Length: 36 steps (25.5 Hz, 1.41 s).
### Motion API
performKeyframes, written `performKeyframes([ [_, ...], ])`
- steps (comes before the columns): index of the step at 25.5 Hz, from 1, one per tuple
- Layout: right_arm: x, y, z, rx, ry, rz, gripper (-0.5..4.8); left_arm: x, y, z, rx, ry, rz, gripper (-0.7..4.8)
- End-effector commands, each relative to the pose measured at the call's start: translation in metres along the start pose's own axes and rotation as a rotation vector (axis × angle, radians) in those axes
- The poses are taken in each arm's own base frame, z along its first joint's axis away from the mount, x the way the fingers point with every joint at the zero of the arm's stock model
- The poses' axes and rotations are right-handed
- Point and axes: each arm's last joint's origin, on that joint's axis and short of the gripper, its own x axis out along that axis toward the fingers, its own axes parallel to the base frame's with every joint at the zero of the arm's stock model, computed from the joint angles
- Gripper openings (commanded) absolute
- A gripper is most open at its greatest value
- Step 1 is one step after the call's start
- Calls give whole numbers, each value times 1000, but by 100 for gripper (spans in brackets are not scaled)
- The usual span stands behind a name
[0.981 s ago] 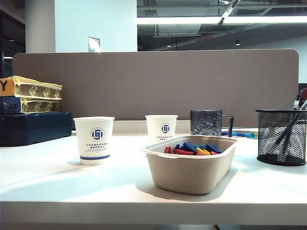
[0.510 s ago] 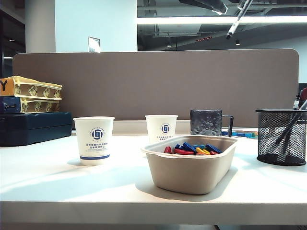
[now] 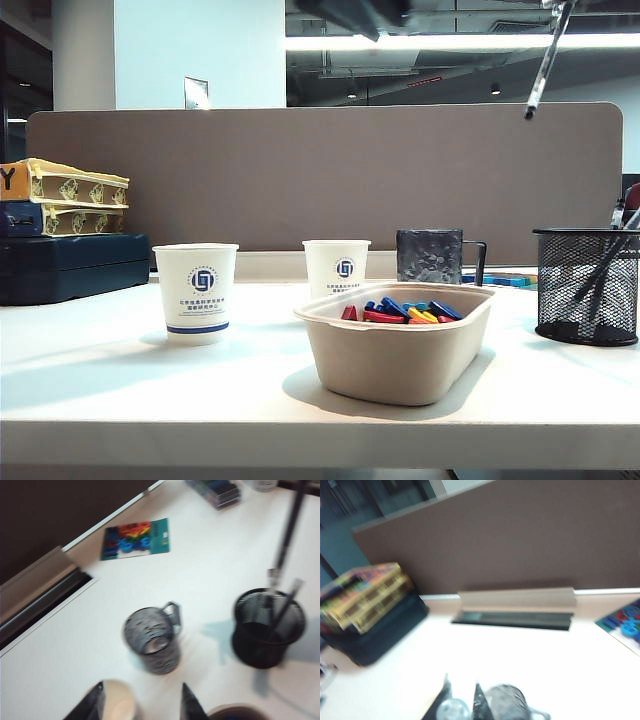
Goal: Pick up one pen and put it in the pen container.
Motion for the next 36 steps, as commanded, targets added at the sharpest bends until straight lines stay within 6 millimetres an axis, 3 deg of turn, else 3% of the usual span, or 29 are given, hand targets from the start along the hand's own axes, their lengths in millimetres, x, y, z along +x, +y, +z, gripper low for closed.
performKeyframes([
  [1, 2, -3, -4, -73, 37, -48, -2, -10, 19, 0, -52, 8, 45, 187],
  [6, 7, -11, -14, -139, 95, -128, -2, -19, 56, -14, -128, 88, 121, 187],
  [11, 12, -17, -19, -155, 121, -151, -2, -22, 64, -18, -142, 108, 138, 187],
  [26, 36, -41, -45, -137, 235, -201, -2, -34, 64, -15, -142, 103, 134, 187],
  [36, 57, -64, -73, -93, 321, -223, -2, -34, 65, -12, -141, 74, 140, 187],
])
